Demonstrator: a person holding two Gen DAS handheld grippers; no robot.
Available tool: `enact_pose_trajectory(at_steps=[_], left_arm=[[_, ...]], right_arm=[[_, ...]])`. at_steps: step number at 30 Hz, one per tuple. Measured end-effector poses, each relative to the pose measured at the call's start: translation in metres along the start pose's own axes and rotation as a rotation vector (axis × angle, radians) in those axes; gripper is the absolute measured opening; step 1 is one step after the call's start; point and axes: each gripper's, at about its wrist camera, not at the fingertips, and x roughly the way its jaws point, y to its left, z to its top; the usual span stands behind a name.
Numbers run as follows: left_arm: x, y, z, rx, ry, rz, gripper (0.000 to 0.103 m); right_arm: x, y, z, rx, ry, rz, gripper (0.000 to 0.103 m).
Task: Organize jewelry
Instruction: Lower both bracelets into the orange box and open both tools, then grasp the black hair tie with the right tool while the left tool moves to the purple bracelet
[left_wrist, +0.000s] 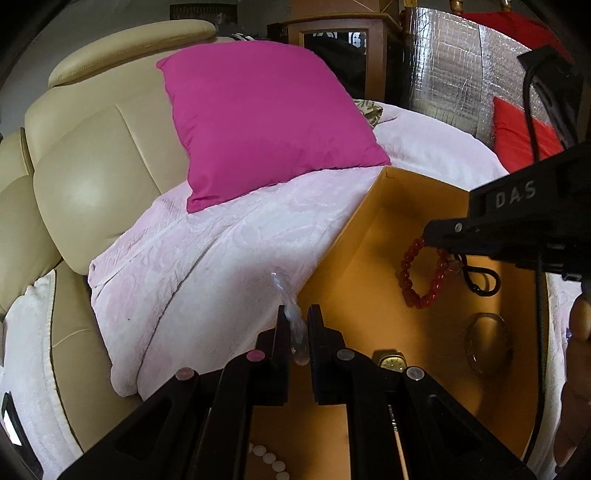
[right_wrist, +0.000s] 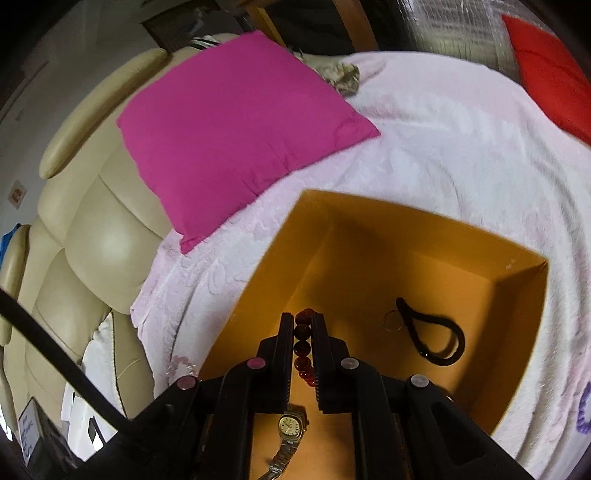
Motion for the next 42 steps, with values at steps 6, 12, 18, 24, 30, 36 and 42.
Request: enact_pose_trajectory(at_steps=[6, 12, 18, 24, 30, 36, 42], left_arm=[[0.001, -0.008, 0.0, 0.034, 0.009, 0.029, 0.012], [-0.013, -0.02, 0.003, 0.052, -0.056, 0.031, 0.037], [-0.035, -0.046, 0.008, 0.067, -0.137, 0.004, 0.042], [-0.054, -0.081, 0.009, 0.116, -0.197, -0.01, 0.043], [-0.061, -0.117, 0.007, 0.16, -0.213, -0.041, 0.043], [-0.068, -0.159, 0.002, 0.221, -0.22, -0.077, 0.044], [-0.07, -0.195, -0.006, 0.279, -0.21, -0.125, 0.046]], right_arm=[[-0.004, -0.002, -0.003, 0.005, -0.013, -0.031, 0.014], [-0.051, -0.009, -0.007, -0.033, -0.133, -0.023, 0.033], [-0.111, -0.048, -0.021, -0.005, -0.242, -0.059, 0.038], [-0.168, -0.108, -0.052, 0.052, -0.331, -0.153, 0.052], [-0.208, -0.171, -0.085, 0.139, -0.356, -0.229, 0.052], [-0.234, -0.222, -0.118, 0.236, -0.377, -0.252, 0.052], [-0.248, -0.263, -0.142, 0.305, -0.411, -0.26, 0.052]])
